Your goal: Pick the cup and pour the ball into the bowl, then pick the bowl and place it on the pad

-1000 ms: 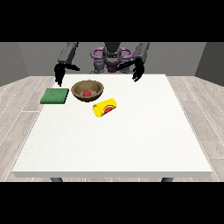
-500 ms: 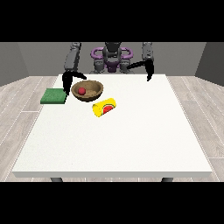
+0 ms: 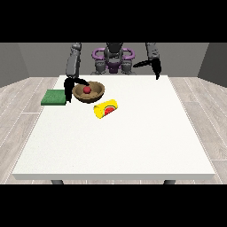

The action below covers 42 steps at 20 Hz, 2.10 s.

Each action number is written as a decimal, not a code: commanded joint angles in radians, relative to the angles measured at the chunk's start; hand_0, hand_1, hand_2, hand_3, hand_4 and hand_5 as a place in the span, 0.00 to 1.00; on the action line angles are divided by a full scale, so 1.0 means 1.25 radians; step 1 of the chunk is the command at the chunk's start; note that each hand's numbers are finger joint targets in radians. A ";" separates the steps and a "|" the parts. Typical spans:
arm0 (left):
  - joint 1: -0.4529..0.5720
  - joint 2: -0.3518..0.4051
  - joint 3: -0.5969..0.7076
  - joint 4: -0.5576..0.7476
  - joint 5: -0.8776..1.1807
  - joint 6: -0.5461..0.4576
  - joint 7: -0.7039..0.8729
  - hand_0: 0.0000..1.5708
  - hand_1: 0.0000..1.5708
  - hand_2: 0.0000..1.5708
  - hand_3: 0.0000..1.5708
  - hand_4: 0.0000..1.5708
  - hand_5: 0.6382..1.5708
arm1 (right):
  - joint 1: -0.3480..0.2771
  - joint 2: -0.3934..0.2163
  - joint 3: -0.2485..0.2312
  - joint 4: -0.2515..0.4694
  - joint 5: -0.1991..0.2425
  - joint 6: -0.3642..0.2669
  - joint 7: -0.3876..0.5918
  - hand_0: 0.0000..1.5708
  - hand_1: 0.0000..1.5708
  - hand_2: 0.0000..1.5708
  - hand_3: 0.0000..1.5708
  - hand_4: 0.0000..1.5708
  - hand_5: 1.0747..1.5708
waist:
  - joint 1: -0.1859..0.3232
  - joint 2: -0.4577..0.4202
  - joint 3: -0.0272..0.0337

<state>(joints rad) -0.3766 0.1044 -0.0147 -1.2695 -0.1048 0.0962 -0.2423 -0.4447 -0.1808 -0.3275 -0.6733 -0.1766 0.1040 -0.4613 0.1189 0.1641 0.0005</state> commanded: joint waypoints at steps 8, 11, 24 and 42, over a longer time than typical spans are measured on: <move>-0.016 0.030 0.003 -0.096 0.021 -0.055 0.026 0.00 0.00 0.00 0.00 0.05 1.00 | 0.023 -0.005 -0.036 0.155 0.006 -0.139 0.019 0.92 0.92 1.00 0.00 0.30 0.88 | 0.072 0.057 0.0008; -0.047 0.006 -0.010 -0.083 0.015 -0.044 0.020 0.00 0.00 0.00 0.00 0.33 0.99 | 0.053 -0.041 0.036 0.123 0.121 -0.263 0.003 1.00 1.00 1.00 0.96 0.57 0.91 | 0.073 0.092 -0.0033; 0.042 0.023 0.050 0.079 0.041 -0.056 0.009 0.00 0.00 0.00 0.00 0.63 0.84 | -0.007 -0.074 0.186 -0.026 0.253 -0.389 0.428 1.00 1.00 1.00 0.62 0.52 0.99 | -0.010 -0.155 -0.0030; 0.032 0.081 0.146 0.066 0.110 -0.096 -0.046 0.00 0.00 0.00 0.00 0.80 0.93 | -0.064 -0.305 0.064 -0.091 0.179 -0.154 0.494 1.00 1.00 1.00 0.14 0.56 1.00 | -0.052 -0.066 -0.0001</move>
<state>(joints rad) -0.3050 0.2015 0.1455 -1.1650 0.0097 -0.0246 -0.2954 -0.5149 -0.4589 -0.1946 -0.8129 0.0731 -0.1682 0.2059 0.0497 0.0326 0.0000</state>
